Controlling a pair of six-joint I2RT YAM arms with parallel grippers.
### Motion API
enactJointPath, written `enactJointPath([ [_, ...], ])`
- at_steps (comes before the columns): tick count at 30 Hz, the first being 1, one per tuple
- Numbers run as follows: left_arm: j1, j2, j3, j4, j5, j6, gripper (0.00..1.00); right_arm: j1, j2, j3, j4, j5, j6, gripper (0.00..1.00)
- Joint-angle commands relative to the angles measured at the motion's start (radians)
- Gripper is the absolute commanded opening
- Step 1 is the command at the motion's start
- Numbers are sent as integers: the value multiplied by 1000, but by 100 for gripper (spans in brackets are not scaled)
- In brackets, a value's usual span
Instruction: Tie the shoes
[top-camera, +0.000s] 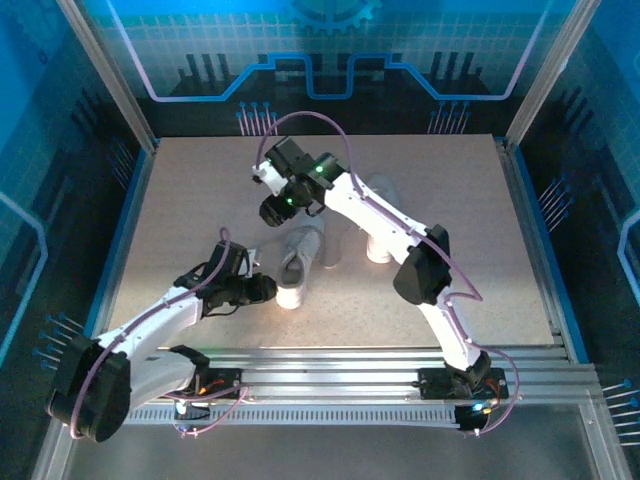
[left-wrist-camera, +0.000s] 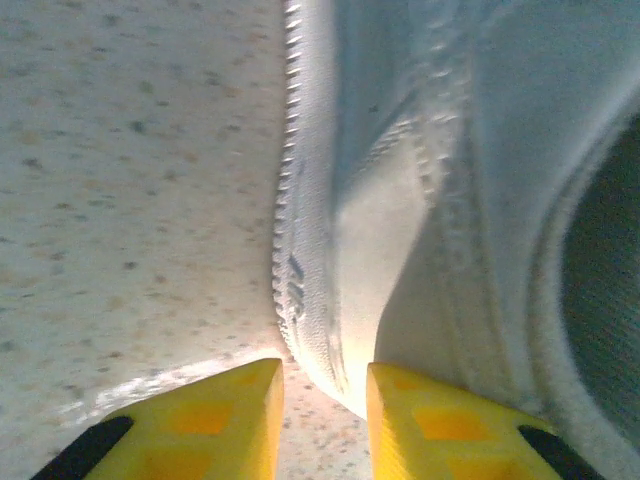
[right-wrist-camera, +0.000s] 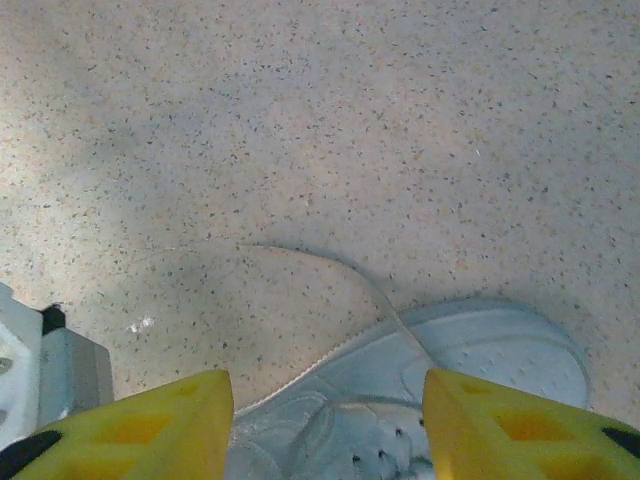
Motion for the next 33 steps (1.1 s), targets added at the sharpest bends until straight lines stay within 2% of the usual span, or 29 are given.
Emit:
enactJointPath([
  [1, -84, -8, -22, 109, -3, -85, 27, -24, -159, -89, 49, -4, 27, 53],
  [8, -212, 37, -11, 209, -49, -156, 26, -63, -361, -377, 81, 64, 32, 53],
  [12, -201, -6, 74, 8, -161, -37, 33, -69, -425, -475, 81, 97, 25, 51],
  [14, -151, -44, 116, -76, -177, 32, 43, -69, -445, -509, 80, 109, 22, 51],
  [17, -1, -43, 178, -148, -91, 129, 52, -61, -453, -542, 79, 135, 21, 50],
  [19, 94, 7, 233, -175, -25, 197, 54, -48, -450, -552, 82, 157, 16, 50],
  [22, 178, 153, 339, -222, 26, 312, 54, -20, -422, -544, 84, 181, 4, 50],
  [26, 222, 387, 495, -263, 81, 388, 54, -2, -369, -514, 63, 191, 6, 50],
  [30, 222, 555, 645, -318, 14, 497, 56, -2, -367, -537, 79, 192, 17, 50],
  [33, 222, 652, 751, -415, -68, 679, 59, -7, -383, -570, 97, 202, 27, 50],
])
